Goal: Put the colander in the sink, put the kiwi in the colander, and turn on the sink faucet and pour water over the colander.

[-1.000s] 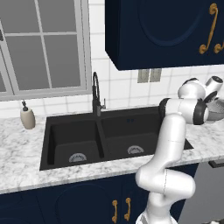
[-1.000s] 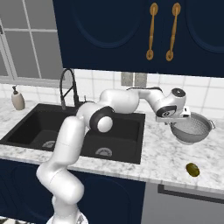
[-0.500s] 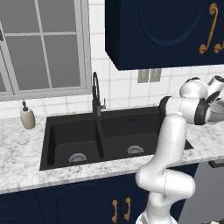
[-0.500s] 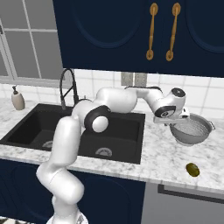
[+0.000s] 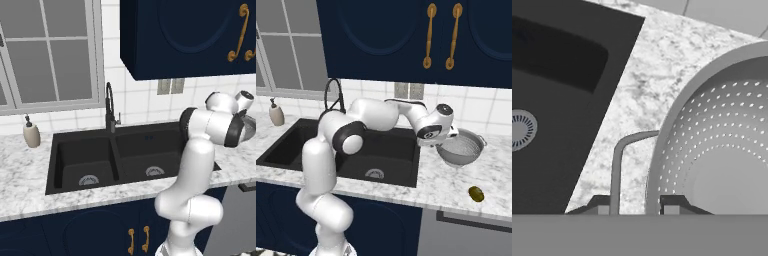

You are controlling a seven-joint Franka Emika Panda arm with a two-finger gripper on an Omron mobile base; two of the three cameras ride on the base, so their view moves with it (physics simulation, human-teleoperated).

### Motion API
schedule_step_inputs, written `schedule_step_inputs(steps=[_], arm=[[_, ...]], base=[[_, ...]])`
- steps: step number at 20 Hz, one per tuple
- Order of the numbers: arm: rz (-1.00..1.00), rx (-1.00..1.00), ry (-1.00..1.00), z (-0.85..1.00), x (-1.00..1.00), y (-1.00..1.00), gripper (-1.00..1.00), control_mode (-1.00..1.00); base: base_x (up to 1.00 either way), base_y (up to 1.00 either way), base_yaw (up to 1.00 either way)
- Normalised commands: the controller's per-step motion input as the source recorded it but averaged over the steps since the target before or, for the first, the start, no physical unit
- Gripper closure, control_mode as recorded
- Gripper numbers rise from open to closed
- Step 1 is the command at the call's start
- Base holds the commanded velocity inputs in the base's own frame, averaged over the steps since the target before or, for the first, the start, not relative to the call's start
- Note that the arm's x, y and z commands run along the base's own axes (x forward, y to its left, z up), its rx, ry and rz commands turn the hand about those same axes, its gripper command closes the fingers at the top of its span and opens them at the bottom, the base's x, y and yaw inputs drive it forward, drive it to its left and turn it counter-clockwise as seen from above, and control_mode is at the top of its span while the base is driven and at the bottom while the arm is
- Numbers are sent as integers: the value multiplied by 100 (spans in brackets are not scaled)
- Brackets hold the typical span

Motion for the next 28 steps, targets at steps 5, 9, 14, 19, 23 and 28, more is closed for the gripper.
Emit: schedule_step_inputs(steps=[5, 9, 14, 19, 23, 28], arm=[[17, -1, 0, 27, -42, 46, 100, -100], [18, -1, 0, 21, -41, 46, 100, -100], [18, -2, 0, 25, -43, 52, 100, -100], [21, -2, 0, 25, -38, 68, 100, -100], [22, -3, 2, 20, -37, 82, 100, -100], [20, -4, 5, 21, -37, 85, 100, -100]], base=[[0, 0, 0], [0, 0, 0], [0, 0, 0], [0, 0, 0], [0, 0, 0], [0, 0, 0]])
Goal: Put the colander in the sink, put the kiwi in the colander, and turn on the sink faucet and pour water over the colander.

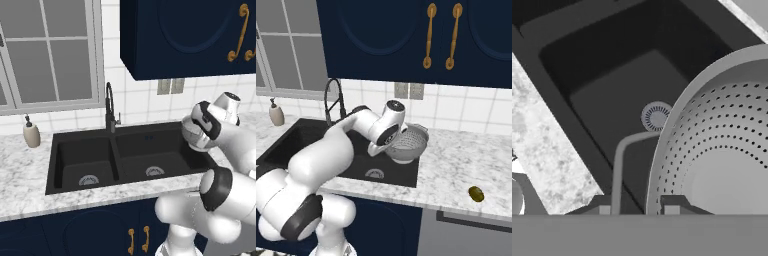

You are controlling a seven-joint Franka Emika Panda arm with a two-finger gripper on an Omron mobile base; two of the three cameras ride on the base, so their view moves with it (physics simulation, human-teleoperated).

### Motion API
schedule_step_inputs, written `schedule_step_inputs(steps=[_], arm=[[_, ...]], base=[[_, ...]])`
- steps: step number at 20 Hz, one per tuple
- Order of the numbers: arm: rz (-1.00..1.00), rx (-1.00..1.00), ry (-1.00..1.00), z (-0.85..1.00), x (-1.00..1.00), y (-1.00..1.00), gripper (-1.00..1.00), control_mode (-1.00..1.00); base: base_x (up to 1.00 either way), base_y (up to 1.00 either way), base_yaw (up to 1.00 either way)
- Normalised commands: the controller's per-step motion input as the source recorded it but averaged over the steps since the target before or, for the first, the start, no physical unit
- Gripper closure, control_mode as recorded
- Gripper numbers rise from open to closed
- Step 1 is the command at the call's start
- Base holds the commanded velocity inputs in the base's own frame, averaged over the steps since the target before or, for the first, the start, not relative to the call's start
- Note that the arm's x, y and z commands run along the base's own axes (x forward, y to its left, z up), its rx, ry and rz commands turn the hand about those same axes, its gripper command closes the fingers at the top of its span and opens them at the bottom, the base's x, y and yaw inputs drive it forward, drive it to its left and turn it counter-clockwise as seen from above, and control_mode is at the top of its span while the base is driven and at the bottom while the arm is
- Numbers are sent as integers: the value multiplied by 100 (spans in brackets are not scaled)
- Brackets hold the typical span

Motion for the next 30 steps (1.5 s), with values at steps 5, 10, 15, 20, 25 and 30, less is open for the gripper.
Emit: schedule_step_inputs(steps=[5, 10, 15, 20, 25, 30], arm=[[19, -3, 10, 16, -35, 91, 100, -100], [19, -2, 9, 11, -29, 93, 100, -100], [19, 0, 7, 6, -19, 96, 100, -100], [18, -2, 7, 2, -10, 100, 100, -100], [16, -3, 3, 0, -1, 100, 100, -100], [12, -2, 1, 0, 1, 100, 100, -100]], base=[[0, 0, 0], [0, 0, 0], [0, 0, 0], [0, 0, 0], [0, 0, 0], [0, 0, 0]])
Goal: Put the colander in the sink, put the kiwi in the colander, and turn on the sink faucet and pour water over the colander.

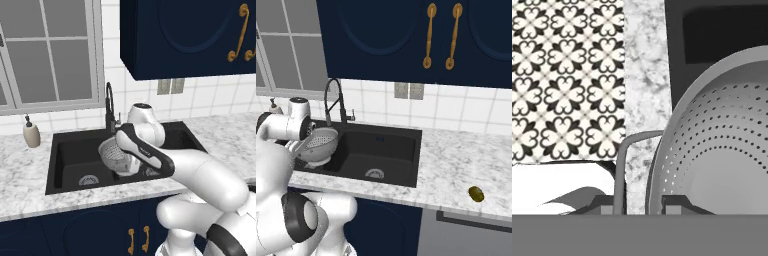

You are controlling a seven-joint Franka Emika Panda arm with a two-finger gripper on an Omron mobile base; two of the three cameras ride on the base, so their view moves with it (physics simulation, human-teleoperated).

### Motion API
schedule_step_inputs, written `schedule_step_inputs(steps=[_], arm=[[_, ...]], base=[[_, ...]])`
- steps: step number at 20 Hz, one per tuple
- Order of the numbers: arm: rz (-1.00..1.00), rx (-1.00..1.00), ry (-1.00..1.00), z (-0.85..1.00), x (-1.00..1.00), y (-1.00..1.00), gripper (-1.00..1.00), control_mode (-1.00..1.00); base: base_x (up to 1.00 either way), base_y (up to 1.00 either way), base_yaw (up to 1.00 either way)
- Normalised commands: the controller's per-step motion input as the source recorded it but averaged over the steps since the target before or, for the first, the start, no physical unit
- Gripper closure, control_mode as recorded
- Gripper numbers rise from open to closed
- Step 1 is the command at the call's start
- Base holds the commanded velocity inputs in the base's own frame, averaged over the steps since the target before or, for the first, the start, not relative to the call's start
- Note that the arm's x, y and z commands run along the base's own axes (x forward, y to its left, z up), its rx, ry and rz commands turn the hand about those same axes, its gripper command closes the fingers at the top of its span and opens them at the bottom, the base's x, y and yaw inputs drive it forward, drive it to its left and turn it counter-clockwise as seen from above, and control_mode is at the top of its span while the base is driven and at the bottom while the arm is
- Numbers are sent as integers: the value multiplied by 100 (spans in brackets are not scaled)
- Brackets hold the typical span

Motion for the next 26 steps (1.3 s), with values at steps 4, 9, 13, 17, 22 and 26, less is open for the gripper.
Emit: schedule_step_inputs(steps=[4, 9, 13, 17, 22, 26], arm=[[8, 0, 0, 0, 5, 95, 100, -100], [6, 0, 0, -1, 11, 81, 100, -100], [3, 0, 0, -7, 34, 41, 100, -100], [0, 0, 0, -29, 62, 4, 100, -100], [0, 0, 0, -50, 56, 3, 100, -100], [0, 0, 0, -58, 34, 10, 100, -100]], base=[[0, 0, 0], [0, 0, 0], [0, 0, 0], [0, 0, 0], [0, 0, 0], [0, 0, 0]])
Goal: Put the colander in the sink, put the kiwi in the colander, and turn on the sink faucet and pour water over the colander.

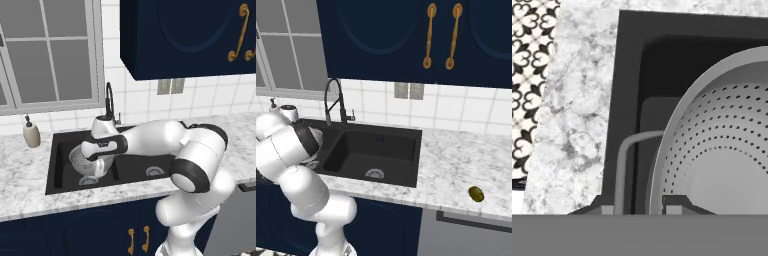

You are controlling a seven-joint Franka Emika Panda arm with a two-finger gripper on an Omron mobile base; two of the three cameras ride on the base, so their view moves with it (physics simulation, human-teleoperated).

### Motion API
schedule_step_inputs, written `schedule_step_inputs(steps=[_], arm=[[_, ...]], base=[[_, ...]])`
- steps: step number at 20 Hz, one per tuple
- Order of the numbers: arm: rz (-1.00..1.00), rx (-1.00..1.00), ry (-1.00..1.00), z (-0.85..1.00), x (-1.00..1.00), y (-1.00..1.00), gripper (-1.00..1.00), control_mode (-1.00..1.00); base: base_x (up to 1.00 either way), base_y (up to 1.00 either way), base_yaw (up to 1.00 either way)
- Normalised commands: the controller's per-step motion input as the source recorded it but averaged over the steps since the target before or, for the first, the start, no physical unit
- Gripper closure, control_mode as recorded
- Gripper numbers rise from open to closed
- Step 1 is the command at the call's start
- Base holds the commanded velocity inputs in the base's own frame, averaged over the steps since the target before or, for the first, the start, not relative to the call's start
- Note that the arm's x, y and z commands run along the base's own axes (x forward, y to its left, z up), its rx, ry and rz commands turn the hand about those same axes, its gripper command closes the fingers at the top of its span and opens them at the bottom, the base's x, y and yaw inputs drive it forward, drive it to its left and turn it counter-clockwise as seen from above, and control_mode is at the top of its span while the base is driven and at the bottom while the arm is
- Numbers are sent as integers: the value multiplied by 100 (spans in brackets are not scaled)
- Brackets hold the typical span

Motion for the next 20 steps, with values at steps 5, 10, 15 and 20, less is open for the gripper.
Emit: schedule_step_inputs(steps=[5, 10, 15, 20], arm=[[0, 0, 0, -58, 26, 5, 100, -100], [0, 0, 0, -43, 20, 0, 100, -100], [0, 0, 0, -27, 16, 1, 100, -100], [0, 0, 0, -30, 9, 0, 100, -100]], base=[[0, 0, 0], [0, 0, 0], [0, 0, 0], [0, 0, 0]])
